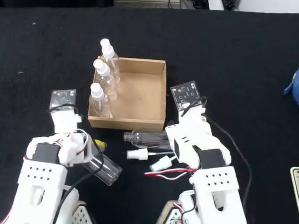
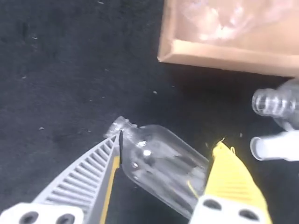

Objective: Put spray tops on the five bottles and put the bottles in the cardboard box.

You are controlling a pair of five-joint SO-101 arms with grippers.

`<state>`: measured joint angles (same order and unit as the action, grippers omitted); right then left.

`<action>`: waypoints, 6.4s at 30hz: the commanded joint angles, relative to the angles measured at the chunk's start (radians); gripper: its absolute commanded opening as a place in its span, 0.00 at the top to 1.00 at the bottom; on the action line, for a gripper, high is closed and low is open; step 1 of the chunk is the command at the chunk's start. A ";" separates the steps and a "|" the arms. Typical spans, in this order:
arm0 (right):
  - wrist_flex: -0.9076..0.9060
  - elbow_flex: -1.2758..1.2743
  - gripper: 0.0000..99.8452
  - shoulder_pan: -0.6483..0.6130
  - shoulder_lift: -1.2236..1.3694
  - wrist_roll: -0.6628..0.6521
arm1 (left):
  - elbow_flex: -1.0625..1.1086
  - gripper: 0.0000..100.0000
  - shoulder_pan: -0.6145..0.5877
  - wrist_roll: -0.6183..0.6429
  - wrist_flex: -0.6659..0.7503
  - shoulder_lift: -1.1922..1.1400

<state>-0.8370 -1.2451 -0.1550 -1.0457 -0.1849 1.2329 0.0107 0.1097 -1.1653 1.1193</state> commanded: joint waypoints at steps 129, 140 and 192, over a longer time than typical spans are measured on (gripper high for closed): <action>0.029 0.107 0.82 0.390 -0.021 0.120 | -0.194 0.77 -0.374 -0.138 -0.258 -0.005; 0.029 0.107 0.82 0.390 -0.022 0.120 | 0.027 0.77 -0.453 -0.264 -0.097 -0.005; 0.029 0.107 0.82 0.390 -0.021 0.124 | -0.479 0.85 -0.921 -0.815 0.028 -0.698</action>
<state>-0.8324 -1.1960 0.2179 -1.0457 -0.0683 0.8615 -0.8684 -0.6882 -1.1285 0.4611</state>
